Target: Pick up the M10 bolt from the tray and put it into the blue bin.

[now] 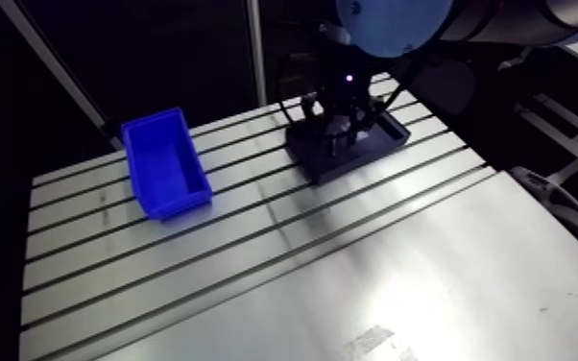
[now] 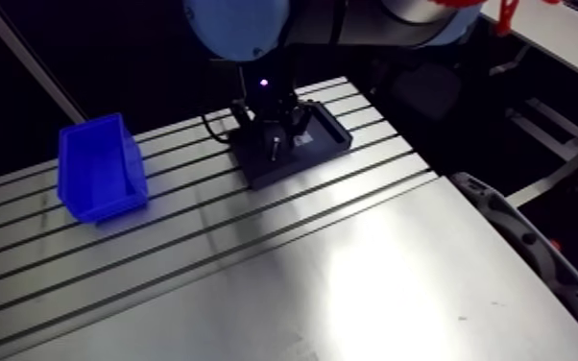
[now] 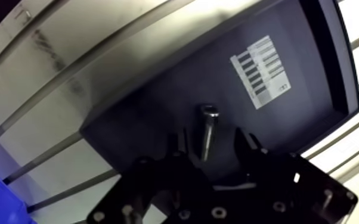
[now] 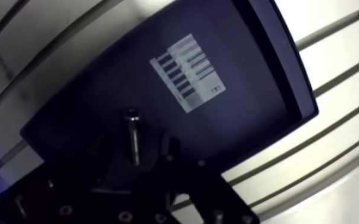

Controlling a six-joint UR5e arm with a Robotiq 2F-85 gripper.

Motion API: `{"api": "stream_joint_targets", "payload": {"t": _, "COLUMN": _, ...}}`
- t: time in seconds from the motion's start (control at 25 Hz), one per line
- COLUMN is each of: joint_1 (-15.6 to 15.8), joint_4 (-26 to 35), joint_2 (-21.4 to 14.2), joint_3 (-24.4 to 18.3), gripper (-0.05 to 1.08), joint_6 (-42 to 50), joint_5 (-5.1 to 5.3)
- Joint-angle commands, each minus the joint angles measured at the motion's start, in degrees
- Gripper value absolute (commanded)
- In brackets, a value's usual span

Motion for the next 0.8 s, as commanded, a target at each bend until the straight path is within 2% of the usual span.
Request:
{"api": "stream_joint_targets", "payload": {"t": 0.04, "joint_1": 0.0, "joint_4": -0.4, "joint_2": 0.3, "joint_3": 0.0, "gripper": 0.53, "joint_6": 0.0, "joint_5": -0.1}}
{"api": "stream_joint_targets", "payload": {"t": 0.28, "joint_1": 0.0, "joint_4": -0.4, "joint_2": 0.4, "joint_3": 0.0, "gripper": 0.62, "joint_6": 0.0, "joint_5": -0.1}}
{"api": "stream_joint_targets", "payload": {"t": 0.8, "joint_1": 0.0, "joint_4": -0.4, "joint_2": 0.6, "joint_3": 0.0, "gripper": 0.72, "joint_6": 0.0, "joint_5": -0.01}}
